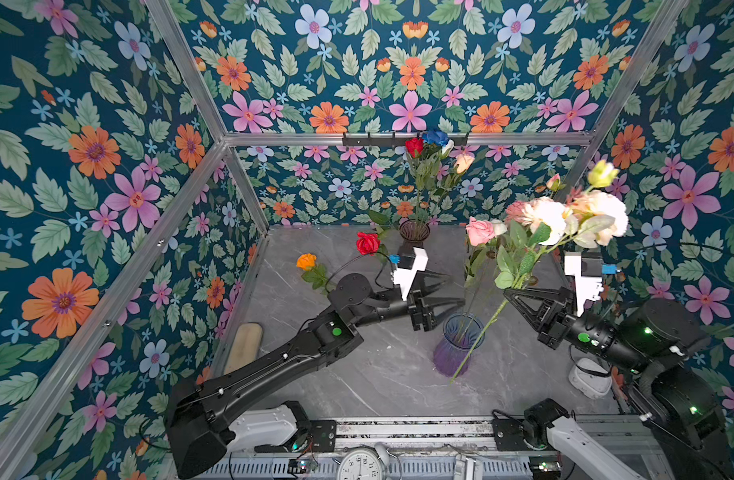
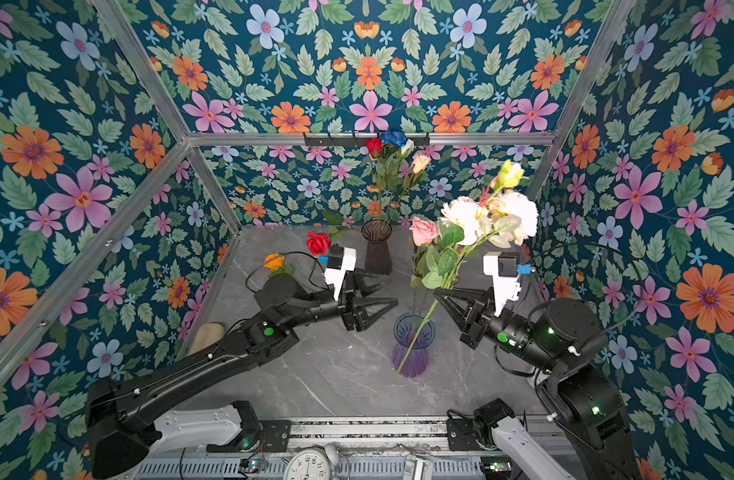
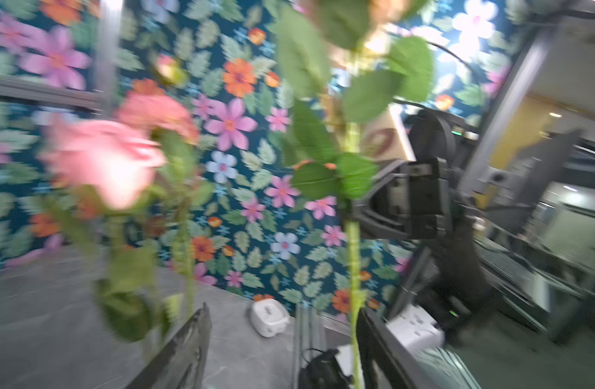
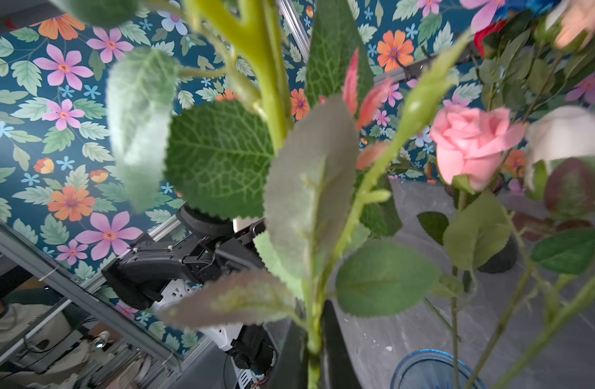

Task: Arrange flowers in a vase
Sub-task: Place the flower in the vase.

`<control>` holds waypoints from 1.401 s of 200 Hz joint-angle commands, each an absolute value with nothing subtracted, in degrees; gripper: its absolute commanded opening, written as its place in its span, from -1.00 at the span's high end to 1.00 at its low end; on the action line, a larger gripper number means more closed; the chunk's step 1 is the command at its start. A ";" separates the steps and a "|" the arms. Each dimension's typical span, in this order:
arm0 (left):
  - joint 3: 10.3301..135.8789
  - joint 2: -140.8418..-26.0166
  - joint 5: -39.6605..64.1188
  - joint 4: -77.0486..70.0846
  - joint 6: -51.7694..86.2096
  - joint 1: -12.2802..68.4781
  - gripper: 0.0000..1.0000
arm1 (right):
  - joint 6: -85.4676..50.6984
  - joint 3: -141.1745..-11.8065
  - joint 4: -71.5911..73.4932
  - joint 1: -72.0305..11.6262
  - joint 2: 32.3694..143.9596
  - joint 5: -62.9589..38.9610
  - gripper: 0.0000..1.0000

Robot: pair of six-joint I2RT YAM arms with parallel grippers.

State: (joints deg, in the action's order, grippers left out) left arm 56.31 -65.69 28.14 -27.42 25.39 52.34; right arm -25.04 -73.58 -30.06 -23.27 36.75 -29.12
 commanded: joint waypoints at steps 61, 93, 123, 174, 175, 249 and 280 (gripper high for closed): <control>35.46 -53.68 16.75 -30.10 42.80 33.09 -0.35 | -13.98 -74.65 -30.27 -23.27 38.49 -6.48 1.00; 34.98 -53.62 17.57 -29.71 42.63 32.44 -0.34 | -14.65 -71.70 -28.16 -23.30 39.81 -7.90 1.00; 35.07 -54.41 18.60 -29.71 42.54 31.92 -0.34 | -15.58 -67.91 -27.12 -23.28 39.56 -9.02 1.00; 33.71 -55.74 19.86 -32.48 43.81 31.64 -0.33 | -17.39 -61.25 -25.67 -23.33 39.75 -12.96 1.00; 33.69 -55.77 19.91 -32.54 43.88 31.64 -0.33 | -17.40 -61.12 -25.58 -23.35 39.70 -13.03 1.00; 33.75 -56.60 21.08 -33.49 44.60 31.20 -0.32 | -17.99 -58.10 -23.49 -23.95 41.87 -17.74 1.00; 33.49 -56.48 21.18 -33.57 44.73 31.16 -0.32 | -18.03 -57.65 -23.17 -24.37 42.83 -18.07 1.00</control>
State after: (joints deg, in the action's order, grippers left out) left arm 33.58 -56.66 20.71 -31.31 44.64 31.20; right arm -17.47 -57.89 -25.34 -23.94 42.46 -16.75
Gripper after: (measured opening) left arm 0.659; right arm 0.067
